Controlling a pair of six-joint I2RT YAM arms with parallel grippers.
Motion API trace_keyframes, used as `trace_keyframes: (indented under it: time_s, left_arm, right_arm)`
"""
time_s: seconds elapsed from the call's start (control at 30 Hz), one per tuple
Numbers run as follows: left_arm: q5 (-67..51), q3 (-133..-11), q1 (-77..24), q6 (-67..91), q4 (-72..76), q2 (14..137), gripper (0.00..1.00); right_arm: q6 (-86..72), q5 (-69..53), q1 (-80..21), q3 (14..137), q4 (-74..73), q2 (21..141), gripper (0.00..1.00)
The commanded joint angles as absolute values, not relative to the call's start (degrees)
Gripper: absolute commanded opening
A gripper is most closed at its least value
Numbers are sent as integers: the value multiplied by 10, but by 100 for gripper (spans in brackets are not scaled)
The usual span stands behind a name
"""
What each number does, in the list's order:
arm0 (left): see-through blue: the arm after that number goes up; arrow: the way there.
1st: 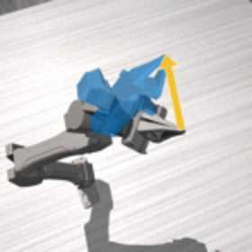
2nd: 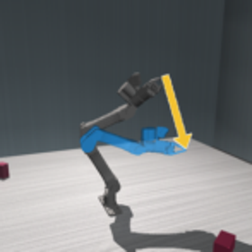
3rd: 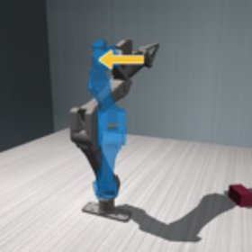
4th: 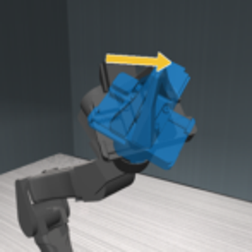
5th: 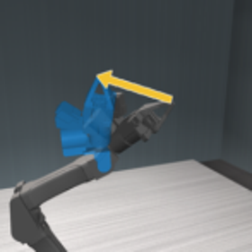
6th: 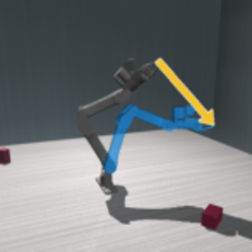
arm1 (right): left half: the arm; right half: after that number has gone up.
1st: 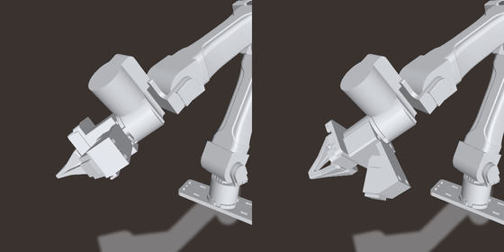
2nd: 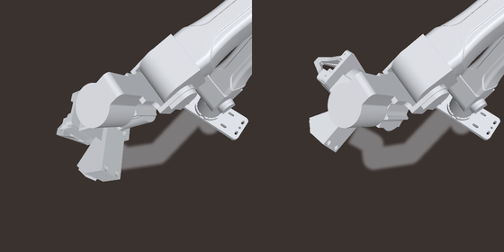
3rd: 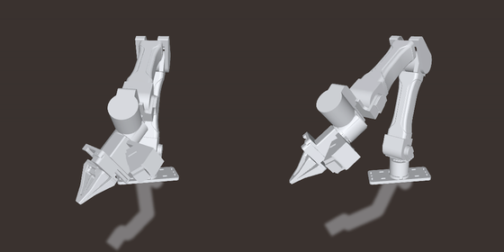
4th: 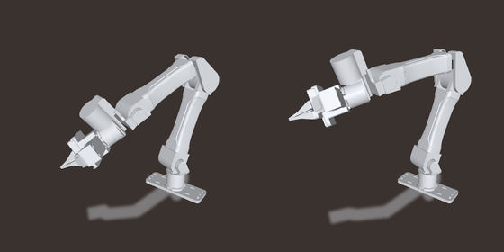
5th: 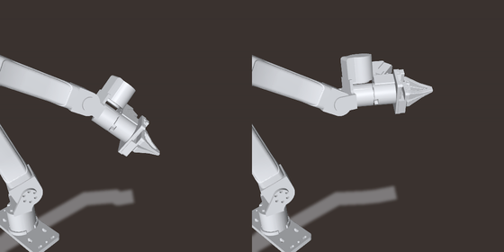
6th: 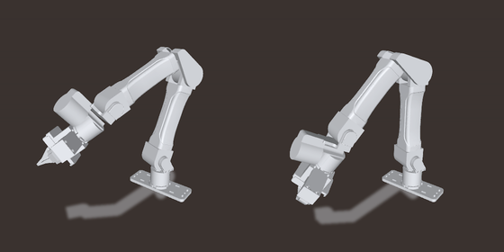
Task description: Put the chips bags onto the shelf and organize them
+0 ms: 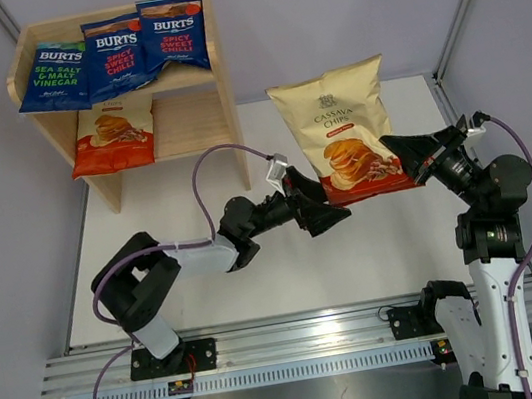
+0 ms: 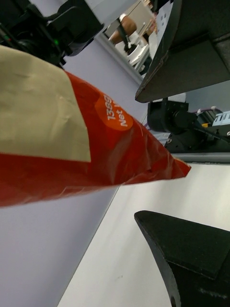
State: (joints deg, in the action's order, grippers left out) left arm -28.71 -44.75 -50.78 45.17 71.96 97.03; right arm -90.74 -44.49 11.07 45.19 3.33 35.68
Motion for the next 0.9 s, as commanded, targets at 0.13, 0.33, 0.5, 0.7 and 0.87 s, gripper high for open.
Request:
trace_keyframes:
  time_s: [0.13,0.33,0.5,0.7,0.87]
  left_arm:
    - [-319,-488,-517,461,934,920,93]
    - [-290,-502,-520,462,915,895,49]
    - [-279,-504,-520,455,869,874,30]
    - [-308,-485,-517,460,821,850,25]
    - [-374,-454,-476,571,892,842,25]
  right_arm:
    - [-947,-471,97,477,113,351,0]
    - [-983,-494,95,457,198,378,0]
    - [-964,-503,95,466,213,397,4]
    - [-823,-582,96,509,255,469,68]
    - [-647,-668,96,536,255,491,84]
